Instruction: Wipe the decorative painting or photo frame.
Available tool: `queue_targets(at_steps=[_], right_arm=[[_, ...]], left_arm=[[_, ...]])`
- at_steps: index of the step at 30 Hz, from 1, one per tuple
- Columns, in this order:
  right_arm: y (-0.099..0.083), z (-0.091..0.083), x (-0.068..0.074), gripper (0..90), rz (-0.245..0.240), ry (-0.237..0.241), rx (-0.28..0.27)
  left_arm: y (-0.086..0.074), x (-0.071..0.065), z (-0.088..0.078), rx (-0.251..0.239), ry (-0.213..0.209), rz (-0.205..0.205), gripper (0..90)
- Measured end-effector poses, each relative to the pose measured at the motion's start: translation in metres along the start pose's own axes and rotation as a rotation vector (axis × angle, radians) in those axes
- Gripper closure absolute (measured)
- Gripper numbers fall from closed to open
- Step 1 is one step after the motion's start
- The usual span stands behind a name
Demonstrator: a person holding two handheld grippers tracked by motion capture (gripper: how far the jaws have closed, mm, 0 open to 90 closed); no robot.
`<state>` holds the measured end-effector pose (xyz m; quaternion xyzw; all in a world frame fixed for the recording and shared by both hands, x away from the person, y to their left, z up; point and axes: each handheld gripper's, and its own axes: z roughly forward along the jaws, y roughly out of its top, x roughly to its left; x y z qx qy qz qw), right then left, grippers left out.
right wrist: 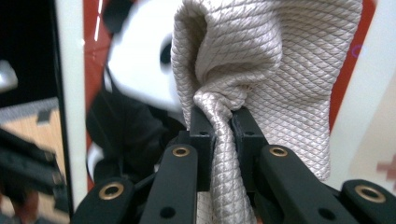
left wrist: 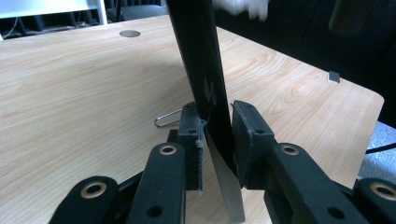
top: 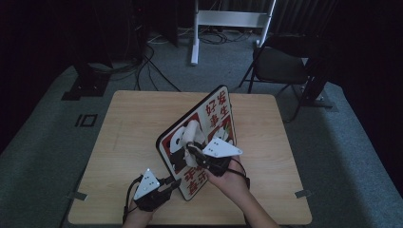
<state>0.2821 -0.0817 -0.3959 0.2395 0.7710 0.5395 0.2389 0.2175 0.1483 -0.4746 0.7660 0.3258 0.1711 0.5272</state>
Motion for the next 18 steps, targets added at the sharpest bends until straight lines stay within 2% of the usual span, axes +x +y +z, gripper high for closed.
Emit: queue_targets(at_steps=[6, 18], right_arm=[[-0.029, -0.001, 0.003, 81.5, 0.004, -0.006, 0.069], [-0.081, -0.001, 0.003, 81.3, 0.063, -0.013, 0.149]], left_arm=[[0.0, 0.0, 0.0, -0.002, 0.001, 0.004, 75.3], [0.0, -0.001, 0.0, -0.006, 0.004, 0.0, 75.3]])
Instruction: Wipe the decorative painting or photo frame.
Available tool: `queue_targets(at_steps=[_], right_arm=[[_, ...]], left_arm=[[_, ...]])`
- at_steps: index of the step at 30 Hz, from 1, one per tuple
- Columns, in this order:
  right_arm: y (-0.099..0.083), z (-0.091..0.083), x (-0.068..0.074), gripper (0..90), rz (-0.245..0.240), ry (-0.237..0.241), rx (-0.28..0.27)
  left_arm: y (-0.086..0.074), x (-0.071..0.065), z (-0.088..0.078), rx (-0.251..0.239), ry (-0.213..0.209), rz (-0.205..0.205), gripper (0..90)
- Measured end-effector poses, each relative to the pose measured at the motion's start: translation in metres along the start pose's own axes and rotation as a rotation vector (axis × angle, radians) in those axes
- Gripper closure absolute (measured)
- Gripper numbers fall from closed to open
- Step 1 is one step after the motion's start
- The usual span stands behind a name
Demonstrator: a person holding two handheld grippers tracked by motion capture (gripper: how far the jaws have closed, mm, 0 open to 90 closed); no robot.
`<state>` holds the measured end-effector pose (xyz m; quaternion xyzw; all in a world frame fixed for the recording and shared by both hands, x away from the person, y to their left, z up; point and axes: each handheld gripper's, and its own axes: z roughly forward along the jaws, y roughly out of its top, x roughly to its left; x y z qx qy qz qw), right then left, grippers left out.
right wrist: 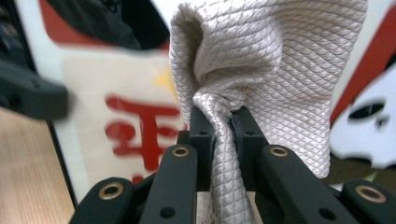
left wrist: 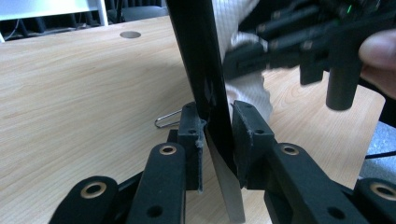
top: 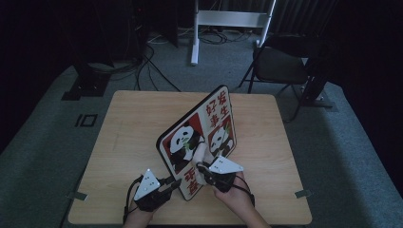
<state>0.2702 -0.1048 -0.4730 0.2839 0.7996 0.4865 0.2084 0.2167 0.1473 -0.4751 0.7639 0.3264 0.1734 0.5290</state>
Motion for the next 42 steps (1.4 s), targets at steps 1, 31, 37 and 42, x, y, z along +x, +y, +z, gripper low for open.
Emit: queue_targets(at_steps=[1, 31, 37, 42], right_arm=[[-0.004, 0.001, 0.0, 81.4, 0.006, -0.003, 0.006], [-0.066, 0.01, -0.005, 81.4, 0.08, 0.003, 0.166], [-0.038, -0.002, -0.007, 81.5, 0.077, 0.005, 0.089], [-0.002, -0.014, -0.007, 81.5, 0.055, 0.009, -0.001]], left_arm=[[0.0, 0.0, 0.0, 0.0, 0.0, 0.001, 75.3], [0.0, -0.001, -0.001, -0.008, -0.01, -0.007, 74.3], [0.002, 0.004, -0.006, -0.029, -0.024, -0.032, 69.5], [0.001, 0.006, -0.009, -0.036, -0.036, -0.028, 69.2]])
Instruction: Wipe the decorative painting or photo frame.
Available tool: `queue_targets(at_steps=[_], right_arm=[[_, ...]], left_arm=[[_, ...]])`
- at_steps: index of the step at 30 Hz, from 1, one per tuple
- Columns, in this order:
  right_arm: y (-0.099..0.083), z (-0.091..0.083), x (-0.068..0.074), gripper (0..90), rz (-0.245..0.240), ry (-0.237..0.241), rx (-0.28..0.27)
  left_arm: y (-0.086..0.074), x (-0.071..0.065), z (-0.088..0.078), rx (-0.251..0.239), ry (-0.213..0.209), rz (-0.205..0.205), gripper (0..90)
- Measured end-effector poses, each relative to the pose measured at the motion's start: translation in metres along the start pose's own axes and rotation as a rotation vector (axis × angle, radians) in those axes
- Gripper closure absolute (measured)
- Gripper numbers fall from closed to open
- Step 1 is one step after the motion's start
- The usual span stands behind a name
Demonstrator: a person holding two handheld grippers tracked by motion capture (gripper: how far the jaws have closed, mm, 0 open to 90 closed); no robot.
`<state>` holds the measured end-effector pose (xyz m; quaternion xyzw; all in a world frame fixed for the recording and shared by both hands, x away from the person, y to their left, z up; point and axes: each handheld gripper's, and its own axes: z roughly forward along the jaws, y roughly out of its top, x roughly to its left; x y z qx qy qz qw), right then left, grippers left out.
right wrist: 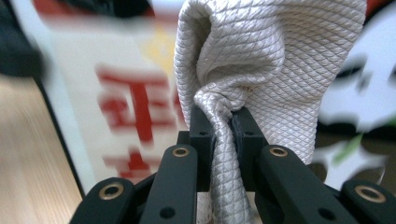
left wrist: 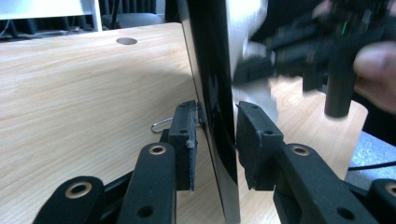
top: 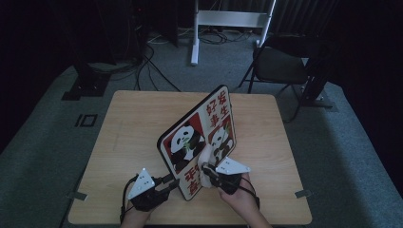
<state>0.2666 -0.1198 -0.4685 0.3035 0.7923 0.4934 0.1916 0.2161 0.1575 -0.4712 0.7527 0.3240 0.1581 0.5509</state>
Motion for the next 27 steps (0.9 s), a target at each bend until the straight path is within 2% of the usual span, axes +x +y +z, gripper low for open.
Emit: queue_targets(at_steps=[6, 10, 12, 15, 21, 27], right_arm=[[0.043, -0.013, 0.001, 81.4, -0.029, 0.006, -0.099], [0.067, -0.02, 0.0, 81.4, -0.053, 0.001, -0.153], [0.074, -0.022, 0.0, 81.5, -0.058, 0.0, -0.167], [0.096, -0.027, 0.001, 81.4, -0.075, -0.001, -0.217], [0.124, -0.026, 0.01, 81.4, -0.108, 0.013, -0.262], [0.144, -0.022, 0.021, 81.4, -0.133, 0.027, -0.295]], left_arm=[[-0.003, -0.001, -0.001, 0.007, -0.009, 0.007, 69.3], [-0.004, -0.001, -0.002, 0.0, -0.024, 0.006, 69.5], [-0.004, 0.0, -0.003, -0.004, -0.028, 0.008, 69.6], [-0.004, 0.001, -0.002, -0.011, -0.041, -0.008, 69.6], [-0.005, 0.002, -0.002, -0.008, -0.035, -0.009, 73.0], [-0.005, 0.004, -0.003, -0.015, -0.042, -0.012, 74.4]])
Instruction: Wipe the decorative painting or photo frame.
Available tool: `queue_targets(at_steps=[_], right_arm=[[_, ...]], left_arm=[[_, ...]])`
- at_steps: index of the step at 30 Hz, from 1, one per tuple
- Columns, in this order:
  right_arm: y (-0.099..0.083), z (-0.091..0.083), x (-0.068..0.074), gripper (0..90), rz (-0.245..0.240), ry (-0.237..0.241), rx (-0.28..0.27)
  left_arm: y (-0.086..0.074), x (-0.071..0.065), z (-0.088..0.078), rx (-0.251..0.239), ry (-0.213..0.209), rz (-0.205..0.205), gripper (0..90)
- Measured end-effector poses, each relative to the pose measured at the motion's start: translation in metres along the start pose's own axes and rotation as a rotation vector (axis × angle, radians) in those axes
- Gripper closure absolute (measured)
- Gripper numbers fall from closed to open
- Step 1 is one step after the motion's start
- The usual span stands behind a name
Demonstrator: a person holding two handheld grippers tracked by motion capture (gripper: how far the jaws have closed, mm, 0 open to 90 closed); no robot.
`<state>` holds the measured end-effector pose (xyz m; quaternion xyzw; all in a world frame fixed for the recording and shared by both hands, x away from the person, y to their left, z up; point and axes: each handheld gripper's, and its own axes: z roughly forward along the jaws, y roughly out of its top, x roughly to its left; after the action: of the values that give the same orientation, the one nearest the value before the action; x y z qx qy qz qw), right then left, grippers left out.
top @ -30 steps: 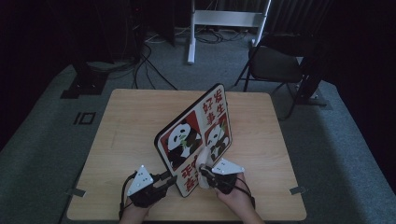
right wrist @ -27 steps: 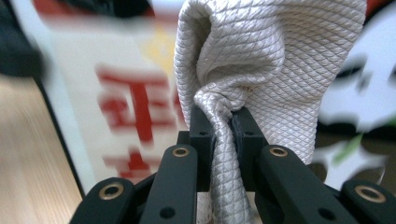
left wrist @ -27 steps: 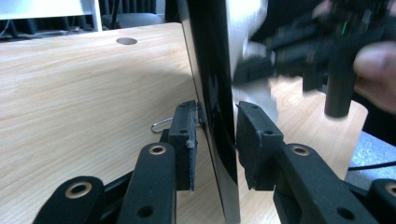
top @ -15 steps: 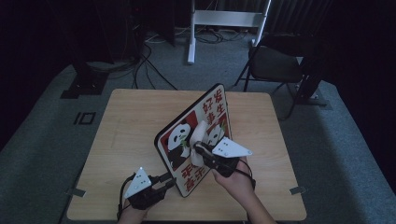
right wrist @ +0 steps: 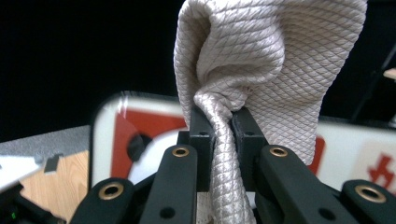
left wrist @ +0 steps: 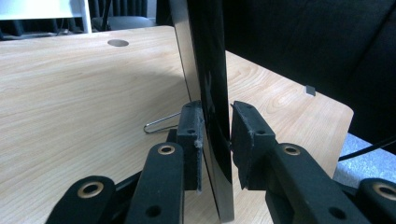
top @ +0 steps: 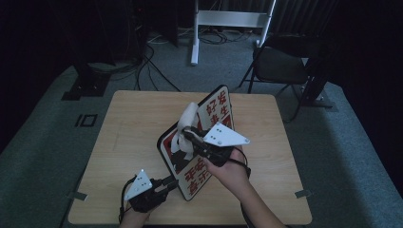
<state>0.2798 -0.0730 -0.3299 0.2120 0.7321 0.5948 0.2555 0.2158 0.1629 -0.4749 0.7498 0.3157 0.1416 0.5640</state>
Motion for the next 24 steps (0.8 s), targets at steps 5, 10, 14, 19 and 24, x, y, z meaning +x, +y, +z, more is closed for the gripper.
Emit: queue_targets(at_steps=[5, 10, 14, 19, 24], right_arm=[[0.009, 0.009, 0.005, 81.3, -0.019, -0.003, -0.013], [0.008, 0.016, 0.004, 81.2, -0.022, -0.007, -0.003], [0.002, 0.016, 0.004, 81.2, -0.022, -0.012, 0.001], [-0.009, 0.015, 0.004, 81.2, -0.014, -0.013, 0.017], [-0.027, 0.012, 0.005, 81.2, -0.007, -0.013, 0.042]], left_arm=[[0.001, -0.002, 0.001, 0.009, 0.018, 0.008, 74.8], [0.002, -0.002, 0.003, 0.017, 0.026, 0.009, 74.8], [0.002, -0.002, 0.003, 0.025, 0.032, 0.018, 74.9], [0.003, -0.003, 0.003, 0.027, 0.036, 0.021, 74.9], [0.003, -0.003, 0.004, 0.025, 0.038, 0.021, 74.9]])
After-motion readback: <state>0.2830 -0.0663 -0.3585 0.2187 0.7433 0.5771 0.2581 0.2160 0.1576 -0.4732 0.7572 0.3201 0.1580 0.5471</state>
